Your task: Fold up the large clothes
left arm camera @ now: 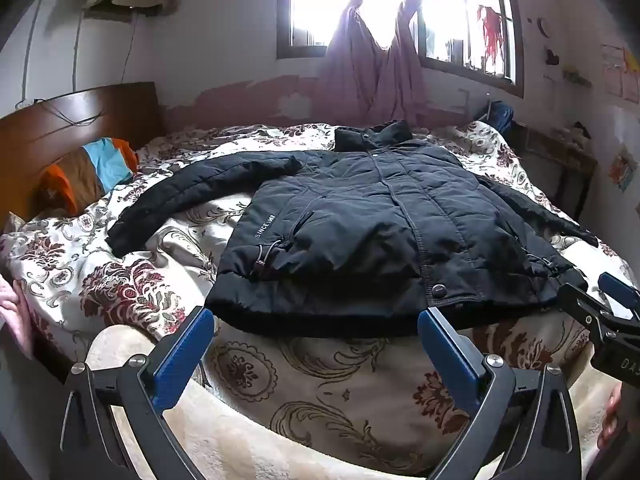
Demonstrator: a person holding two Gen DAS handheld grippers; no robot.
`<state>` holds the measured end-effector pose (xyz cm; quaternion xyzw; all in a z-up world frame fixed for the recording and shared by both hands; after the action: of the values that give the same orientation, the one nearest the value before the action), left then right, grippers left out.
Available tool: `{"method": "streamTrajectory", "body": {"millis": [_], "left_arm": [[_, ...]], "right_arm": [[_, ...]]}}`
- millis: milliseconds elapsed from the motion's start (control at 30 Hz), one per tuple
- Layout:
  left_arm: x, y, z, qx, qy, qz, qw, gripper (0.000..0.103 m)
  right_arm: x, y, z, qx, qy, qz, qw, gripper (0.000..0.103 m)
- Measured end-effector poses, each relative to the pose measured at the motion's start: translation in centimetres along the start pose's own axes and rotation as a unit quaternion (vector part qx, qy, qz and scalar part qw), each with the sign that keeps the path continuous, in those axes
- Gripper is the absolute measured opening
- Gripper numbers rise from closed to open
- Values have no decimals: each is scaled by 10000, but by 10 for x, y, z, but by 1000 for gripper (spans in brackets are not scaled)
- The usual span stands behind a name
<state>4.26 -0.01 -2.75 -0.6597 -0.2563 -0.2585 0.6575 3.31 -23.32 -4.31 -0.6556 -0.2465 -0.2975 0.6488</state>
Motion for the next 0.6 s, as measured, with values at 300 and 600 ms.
{"method": "streamTrajectory", "body": {"millis": [300,600], "left_arm": [[0,0,0,20,-2,-8,10000,103],[0,0,0,27,-4,-10,10000,103]], "right_arm": [[0,-1,0,5,14,8,10000,102],[0,1,-1,30,22,49,10000,102]]}}
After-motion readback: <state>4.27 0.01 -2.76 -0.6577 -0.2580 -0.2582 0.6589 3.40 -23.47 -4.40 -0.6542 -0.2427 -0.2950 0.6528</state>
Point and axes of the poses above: each gripper's, at about its wrist camera, not at the fingertips, and y roughly the way its jaws point, z to its left, x to its top, the point moved 5 cm from there along y, roughly the way its jaws point, and after that the axes turned 14 degrees about z, right-handed, at the moved point
